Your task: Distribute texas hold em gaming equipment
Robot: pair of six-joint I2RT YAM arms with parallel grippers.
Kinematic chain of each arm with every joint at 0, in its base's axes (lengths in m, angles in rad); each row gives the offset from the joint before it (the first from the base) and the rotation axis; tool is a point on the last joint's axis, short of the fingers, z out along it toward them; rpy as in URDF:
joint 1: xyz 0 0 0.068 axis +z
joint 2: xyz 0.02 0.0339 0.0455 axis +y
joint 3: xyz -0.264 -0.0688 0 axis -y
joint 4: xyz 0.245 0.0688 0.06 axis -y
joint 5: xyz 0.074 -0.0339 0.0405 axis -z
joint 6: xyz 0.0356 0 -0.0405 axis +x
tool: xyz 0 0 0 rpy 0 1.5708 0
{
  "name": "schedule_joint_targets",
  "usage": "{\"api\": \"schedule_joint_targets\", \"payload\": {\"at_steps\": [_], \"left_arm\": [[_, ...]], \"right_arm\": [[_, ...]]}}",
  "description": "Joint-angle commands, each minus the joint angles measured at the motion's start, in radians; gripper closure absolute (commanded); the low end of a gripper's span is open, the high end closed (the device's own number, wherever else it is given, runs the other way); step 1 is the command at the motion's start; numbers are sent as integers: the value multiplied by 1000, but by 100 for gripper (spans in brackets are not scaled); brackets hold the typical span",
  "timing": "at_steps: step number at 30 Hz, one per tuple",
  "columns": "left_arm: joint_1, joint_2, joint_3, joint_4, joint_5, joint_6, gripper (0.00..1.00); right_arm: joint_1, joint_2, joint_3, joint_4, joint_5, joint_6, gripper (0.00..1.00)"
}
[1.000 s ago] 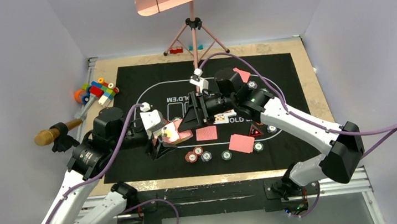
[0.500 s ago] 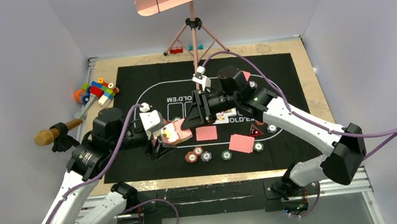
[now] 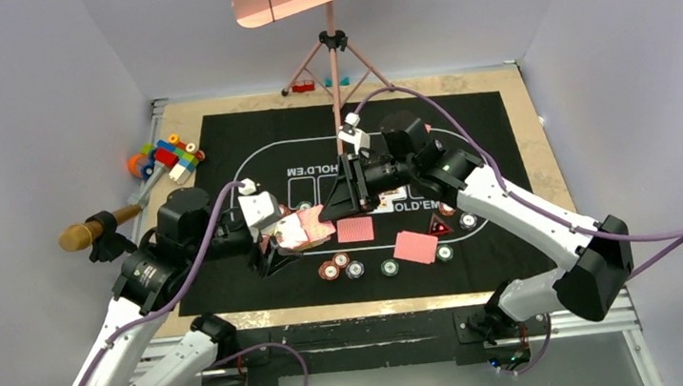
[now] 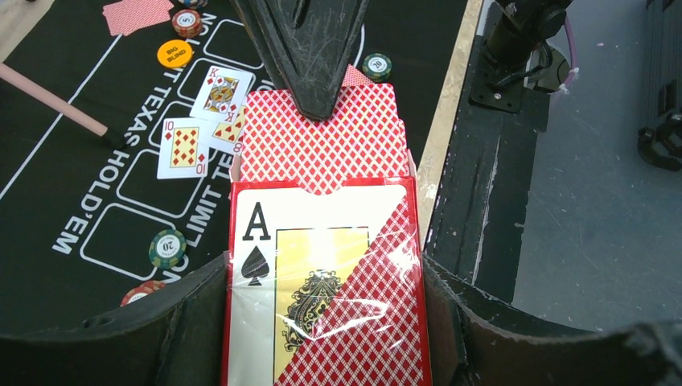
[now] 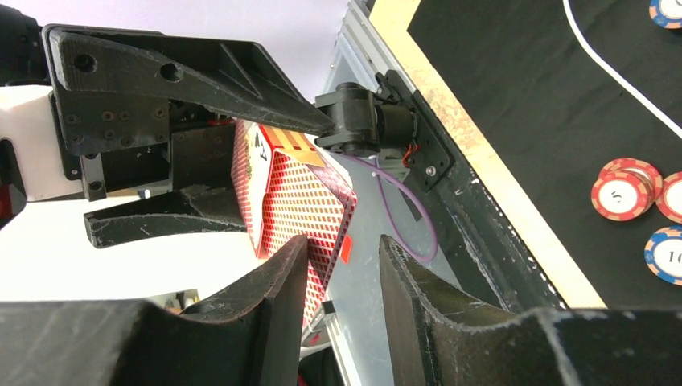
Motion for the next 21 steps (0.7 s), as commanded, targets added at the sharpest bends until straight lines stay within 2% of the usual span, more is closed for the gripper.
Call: {"api": "schedule_joint_targets", "payload": {"at_steps": [1,10,13,14,19,21], "left_arm": [[5,-24,35,76,24,-9,100],[6,-23,32,82,24,-14,100],[6,-25,32,81,24,-15,100],[6,-24,32,81,24,-15,100],[6,-23,33,86,26,-18,100],[6,-20,33,88,26,-21,100]], "right_arm": [[-26,-46,52,-64,14,-41,62],[-45,-88,88,-65,8,-21,67],[-45,-100,85,-39,2,-5,65],[-46,-103,85,-31,6,-2,62],[-36,-100,81,-42,28,-15,27],[-20,-86,77,-57,36,-30,17]]}}
